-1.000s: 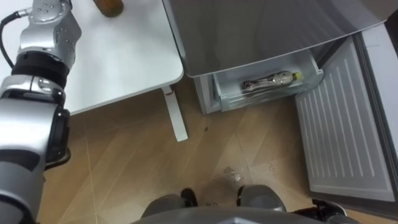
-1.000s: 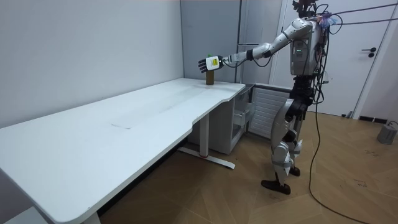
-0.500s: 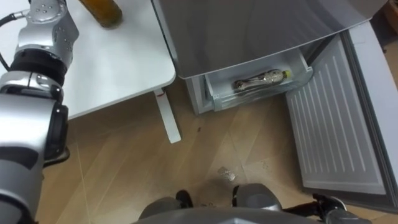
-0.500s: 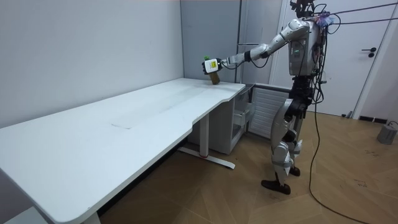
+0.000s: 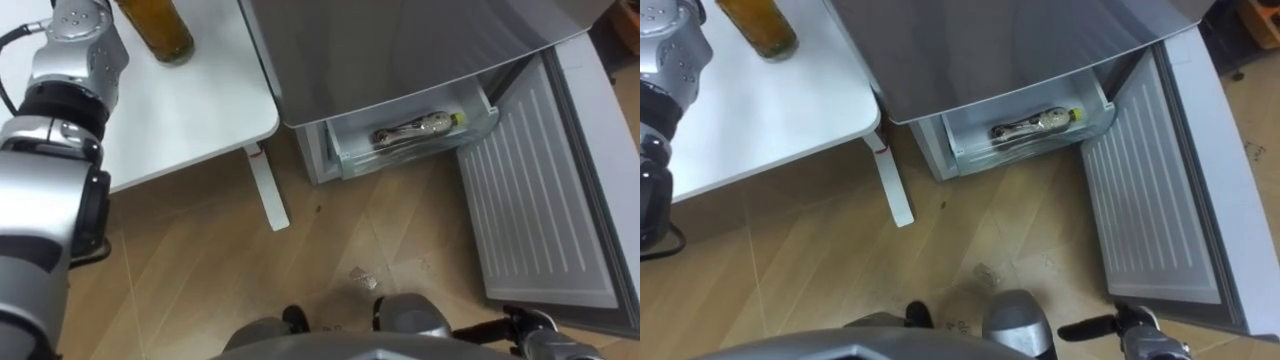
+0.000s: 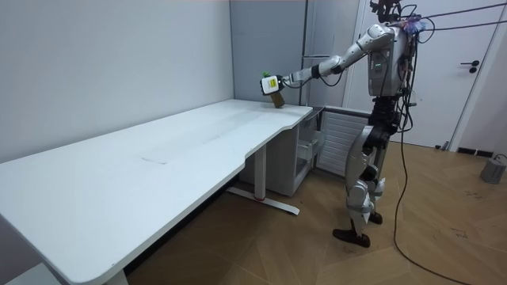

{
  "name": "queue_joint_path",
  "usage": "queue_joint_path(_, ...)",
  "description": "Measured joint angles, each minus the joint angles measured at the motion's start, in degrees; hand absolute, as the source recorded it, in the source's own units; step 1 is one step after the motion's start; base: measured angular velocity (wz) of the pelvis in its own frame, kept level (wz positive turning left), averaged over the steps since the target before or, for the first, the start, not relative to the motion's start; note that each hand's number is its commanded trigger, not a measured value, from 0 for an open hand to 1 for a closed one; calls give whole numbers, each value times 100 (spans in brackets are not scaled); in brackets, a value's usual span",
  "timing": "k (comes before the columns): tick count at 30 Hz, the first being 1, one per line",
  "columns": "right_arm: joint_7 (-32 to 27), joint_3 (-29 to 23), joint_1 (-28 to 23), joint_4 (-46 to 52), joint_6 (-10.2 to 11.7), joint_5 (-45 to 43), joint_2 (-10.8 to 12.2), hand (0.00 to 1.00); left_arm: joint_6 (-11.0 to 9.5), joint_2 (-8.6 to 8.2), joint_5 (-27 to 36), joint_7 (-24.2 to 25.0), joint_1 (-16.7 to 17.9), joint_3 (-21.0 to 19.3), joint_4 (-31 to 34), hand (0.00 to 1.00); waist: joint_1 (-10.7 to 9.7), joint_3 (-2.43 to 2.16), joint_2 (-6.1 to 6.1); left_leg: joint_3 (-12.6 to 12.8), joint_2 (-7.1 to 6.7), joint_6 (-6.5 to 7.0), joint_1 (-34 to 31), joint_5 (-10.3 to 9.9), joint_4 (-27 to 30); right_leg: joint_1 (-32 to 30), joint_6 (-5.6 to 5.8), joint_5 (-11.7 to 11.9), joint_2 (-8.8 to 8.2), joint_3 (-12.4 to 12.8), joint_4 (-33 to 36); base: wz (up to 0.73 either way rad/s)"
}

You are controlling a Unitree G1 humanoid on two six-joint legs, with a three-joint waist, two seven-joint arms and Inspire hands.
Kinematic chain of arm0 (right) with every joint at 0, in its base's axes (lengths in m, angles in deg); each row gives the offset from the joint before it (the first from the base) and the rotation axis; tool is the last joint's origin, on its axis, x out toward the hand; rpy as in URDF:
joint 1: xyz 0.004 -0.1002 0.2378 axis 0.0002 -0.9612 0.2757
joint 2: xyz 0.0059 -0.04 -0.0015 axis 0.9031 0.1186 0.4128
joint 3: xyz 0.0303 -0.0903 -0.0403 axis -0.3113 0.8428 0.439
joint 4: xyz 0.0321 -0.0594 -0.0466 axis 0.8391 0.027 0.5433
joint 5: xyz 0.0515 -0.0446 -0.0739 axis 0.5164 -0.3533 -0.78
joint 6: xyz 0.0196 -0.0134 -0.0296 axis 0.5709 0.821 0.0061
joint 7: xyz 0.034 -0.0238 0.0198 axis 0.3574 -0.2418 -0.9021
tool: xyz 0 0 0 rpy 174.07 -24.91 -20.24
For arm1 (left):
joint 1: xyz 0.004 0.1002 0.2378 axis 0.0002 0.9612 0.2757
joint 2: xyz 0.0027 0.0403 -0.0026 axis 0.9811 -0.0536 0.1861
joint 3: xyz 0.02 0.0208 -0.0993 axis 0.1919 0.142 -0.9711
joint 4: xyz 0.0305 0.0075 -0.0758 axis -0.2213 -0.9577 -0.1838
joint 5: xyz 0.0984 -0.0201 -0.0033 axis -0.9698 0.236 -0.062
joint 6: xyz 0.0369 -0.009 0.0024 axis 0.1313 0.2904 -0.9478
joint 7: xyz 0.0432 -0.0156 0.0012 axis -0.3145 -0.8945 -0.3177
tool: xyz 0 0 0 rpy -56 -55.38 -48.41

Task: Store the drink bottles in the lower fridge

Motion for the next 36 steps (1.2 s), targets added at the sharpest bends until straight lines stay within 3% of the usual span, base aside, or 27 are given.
queue_joint_path(8, 56, -9, 25, 184, 27, 64, 11, 0, 3, -14, 65, 115, 2, -24, 293, 100, 150, -24, -40, 0, 5, 0, 16, 0, 13, 13, -2, 3, 2, 15, -7, 0)
queue_joint_path(12, 68, -59, -11, 188, 50, 43, 16, 0, 0, -14, 75, 204, 144, -38, 1115, 100, 354, -32, -41, -11, 4, -1, 144, 0, -26, 171, -5, 6, 4, -13, -78, 2)
queue_joint_path(14, 66, -60, -72, 188, 51, 52, 17, 0, 1, -18, 83, 256, 351, -39, 1577, 100, 429, -64, -38, -24, -5, -4, 284, 2, -96, 308, -5, 6, 4, -24, -116, 5)
queue_joint_path(15, 66, -58, -111, 190, 54, 59, 33, 0, 1, -19, 91, 305, 548, -39, 1920, 100, 474, -104, -37, -31, -9, -5, 352, 1, -109, 412, -4, 7, 4, -38, -190, 3)
queue_joint_path(18, 72, -58, -228, 287, 63, 183, 58, 0, 6, -21, 48, 433, 1088, -43, 2811, 100, 607, -154, -39, -38, -7, -5, 511, 1, -126, 583, -4, 8, -7, -146, -212, 7)
queue_joint_path(26, 129, -116, -252, 296, 40, 254, 71, 0, 106, -52, 48, 502, 2541, -49, 4654, 100, 793, -195, -96, -282, -66, -40, 708, 77, -224, 963, -13, 37, 3, -333, -457, 15)
queue_joint_path(28, 211, -243, -257, 315, -1, 244, 123, 0, 138, -52, -5, 511, 3068, -126, 5276, 100, 878, -242, -177, -295, -78, -47, 771, 106, -282, 1010, -10, 35, 4, -341, -510, 5)
queue_joint_path(31, 254, -334, -376, 442, -2, 280, 201, 0, 256, -55, -171, 613, 3456, -145, 5850, 100, 973, -252, -258, -368, -87, -49, 857, 104, -285, 1171, -2, 72, 16, -434, -680, 12)
queue_joint_path(36, 282, -332, -378, 699, 1, 390, 318, 0, 289, -147, -30, 751, 3779, -228, 6321, 100, 1097, -238, -255, -454, -100, -49, 867, 104, -280, 1237, 1, 81, 14, -513, -683, 10)
